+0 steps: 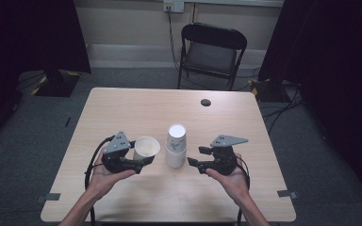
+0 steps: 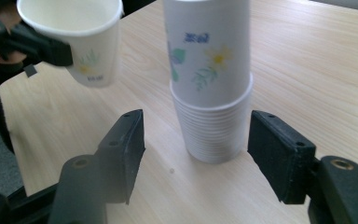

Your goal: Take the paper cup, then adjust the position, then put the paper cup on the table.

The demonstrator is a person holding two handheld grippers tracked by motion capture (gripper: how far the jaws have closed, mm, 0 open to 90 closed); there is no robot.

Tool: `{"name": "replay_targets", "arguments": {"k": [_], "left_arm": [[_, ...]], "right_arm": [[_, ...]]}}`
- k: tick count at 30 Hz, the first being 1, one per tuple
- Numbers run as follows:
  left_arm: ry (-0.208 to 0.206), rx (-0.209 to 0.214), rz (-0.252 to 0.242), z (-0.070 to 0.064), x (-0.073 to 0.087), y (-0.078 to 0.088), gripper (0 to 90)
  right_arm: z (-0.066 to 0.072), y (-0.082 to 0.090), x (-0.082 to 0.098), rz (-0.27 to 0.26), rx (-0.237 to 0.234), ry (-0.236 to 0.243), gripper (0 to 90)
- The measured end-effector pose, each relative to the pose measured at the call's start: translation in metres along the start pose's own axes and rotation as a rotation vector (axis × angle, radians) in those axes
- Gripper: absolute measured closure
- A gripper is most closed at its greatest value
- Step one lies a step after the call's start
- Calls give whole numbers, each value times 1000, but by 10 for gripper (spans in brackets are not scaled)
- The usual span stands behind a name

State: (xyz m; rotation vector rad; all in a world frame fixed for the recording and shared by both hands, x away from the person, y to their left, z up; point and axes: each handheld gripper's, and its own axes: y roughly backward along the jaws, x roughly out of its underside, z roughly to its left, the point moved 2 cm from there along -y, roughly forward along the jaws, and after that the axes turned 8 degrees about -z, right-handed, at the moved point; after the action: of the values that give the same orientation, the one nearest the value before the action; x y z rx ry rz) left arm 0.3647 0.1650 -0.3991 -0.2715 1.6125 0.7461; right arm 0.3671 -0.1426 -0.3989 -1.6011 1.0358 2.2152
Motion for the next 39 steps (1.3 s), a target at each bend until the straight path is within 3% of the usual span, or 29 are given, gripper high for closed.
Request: {"name": "replay_targets", "arguments": {"k": [5,18,31,39], "left_arm": [[22,-47,-26,12,-3,5,283],[62,-120,-44,36,-4,5,285],[96,-184,-36,60,2,-7,286],[114,-210,-26,72,9,-16,286]], "right_arm": [[-8,6,6,-7,28,-12,351],[-26,19,22,-9,85,-41,347],[-46,30,41,-5,144,-60,300],[-59,32,58,42,174,-78,262]]}}
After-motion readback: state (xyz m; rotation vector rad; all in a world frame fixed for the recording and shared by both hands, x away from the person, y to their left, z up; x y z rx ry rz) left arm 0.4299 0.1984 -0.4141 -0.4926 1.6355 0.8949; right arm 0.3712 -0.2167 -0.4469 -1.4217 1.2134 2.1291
